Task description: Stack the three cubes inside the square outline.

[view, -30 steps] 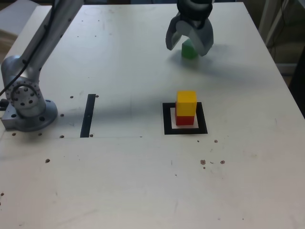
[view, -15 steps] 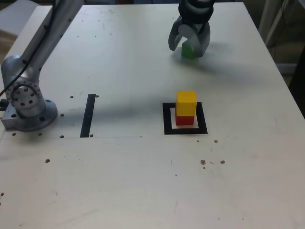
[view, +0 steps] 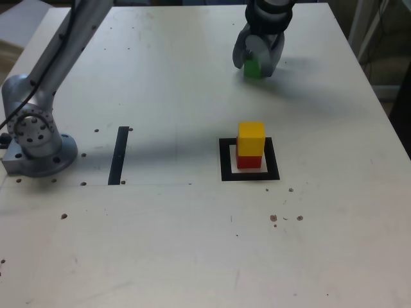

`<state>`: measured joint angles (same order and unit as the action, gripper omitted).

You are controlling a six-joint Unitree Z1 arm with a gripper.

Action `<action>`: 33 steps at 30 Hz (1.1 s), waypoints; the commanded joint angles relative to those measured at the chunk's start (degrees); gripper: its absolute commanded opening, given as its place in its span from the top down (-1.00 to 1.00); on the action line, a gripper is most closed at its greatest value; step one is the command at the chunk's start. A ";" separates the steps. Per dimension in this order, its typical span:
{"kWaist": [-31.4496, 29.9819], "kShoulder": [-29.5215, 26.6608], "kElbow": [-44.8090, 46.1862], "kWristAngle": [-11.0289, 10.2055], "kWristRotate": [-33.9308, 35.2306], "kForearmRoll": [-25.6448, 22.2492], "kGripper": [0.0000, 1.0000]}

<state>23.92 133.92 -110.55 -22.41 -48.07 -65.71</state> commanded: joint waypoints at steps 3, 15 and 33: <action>-0.27 -0.38 -0.13 -0.33 0.71 -0.11 0.50; -1.95 -5.76 0.06 -0.35 6.97 -0.73 0.83; -14.90 -18.65 -4.49 3.06 21.68 -19.59 1.00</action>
<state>9.88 115.95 -114.42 -20.52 -28.37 -82.35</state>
